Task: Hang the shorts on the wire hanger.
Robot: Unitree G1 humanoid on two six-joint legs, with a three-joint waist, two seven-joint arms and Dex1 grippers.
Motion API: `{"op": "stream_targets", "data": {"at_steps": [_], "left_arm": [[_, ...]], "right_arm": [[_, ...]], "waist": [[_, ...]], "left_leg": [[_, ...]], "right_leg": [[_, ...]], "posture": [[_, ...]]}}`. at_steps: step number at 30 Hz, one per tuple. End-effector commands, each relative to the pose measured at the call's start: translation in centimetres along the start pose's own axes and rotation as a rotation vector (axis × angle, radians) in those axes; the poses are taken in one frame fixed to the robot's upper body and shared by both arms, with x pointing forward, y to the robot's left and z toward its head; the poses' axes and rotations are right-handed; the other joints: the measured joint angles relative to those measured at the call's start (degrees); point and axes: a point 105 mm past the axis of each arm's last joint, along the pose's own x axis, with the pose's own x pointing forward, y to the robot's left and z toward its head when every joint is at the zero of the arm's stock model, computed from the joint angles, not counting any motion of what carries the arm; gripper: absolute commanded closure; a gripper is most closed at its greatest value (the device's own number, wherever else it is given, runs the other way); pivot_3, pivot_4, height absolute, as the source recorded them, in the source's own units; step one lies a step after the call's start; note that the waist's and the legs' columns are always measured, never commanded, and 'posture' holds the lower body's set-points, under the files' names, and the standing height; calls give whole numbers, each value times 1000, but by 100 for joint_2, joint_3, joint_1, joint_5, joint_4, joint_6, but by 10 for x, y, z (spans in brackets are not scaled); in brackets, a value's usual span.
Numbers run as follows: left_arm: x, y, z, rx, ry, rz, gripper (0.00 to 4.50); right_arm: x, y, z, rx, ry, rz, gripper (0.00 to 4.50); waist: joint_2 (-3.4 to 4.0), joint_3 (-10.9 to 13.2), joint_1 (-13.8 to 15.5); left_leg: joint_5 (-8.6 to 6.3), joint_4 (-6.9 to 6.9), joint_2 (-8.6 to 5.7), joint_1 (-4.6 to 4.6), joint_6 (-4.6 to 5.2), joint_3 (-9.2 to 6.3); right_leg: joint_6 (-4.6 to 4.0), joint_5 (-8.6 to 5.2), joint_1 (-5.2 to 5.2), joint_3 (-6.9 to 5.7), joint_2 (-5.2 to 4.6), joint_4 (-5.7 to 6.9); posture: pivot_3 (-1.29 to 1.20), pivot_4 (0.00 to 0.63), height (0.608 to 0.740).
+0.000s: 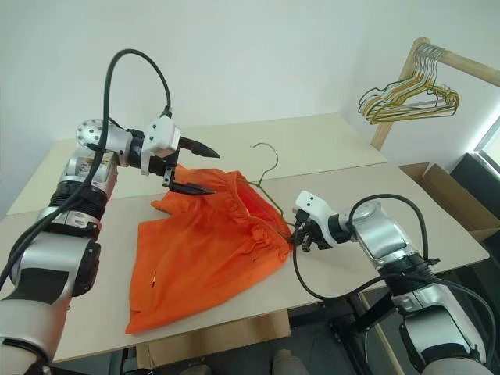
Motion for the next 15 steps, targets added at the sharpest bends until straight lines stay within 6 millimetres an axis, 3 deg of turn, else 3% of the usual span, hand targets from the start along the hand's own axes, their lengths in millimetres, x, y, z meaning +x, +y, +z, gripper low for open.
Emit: {"op": "stream_targets", "data": {"at_steps": [1, 10, 13, 15], "left_arm": [[3, 7, 7, 57, 53, -22, 18], [9, 2, -19, 18, 236, -92, 18], [9, 4, -26, -13, 287, -77, 544], [10, 4, -29, -5, 312, -78, 1197]], "right_arm": [[-1, 3, 23, -95, -25, -15, 4500], [9, 5, 21, -165, 38, -43, 4500], [11, 4, 22, -181, 47, -57, 4500], [12, 4, 22, -179, 47, -59, 4500]], "waist": [[0, 0, -24], [0, 0, -61], [0, 0, -60], [0, 0, -60]], "left_leg": [[0, 2, 0, -2, 0, -1], [-1, 3, -1, -4, 1, -6], [0, 4, -1, -5, 1, -8], [-1, 6, -2, -7, 1, -8]], "right_leg": [[0, 0, 0, -1, 0, 0], [1, 0, -5, -1, 0, 6], [1, 0, -5, -3, 0, 7], [1, 0, -6, -3, 0, 7]], "posture": [[-90, 0, 740], [-95, 0, 740], [-100, 0, 740], [-104, 0, 740]]}}
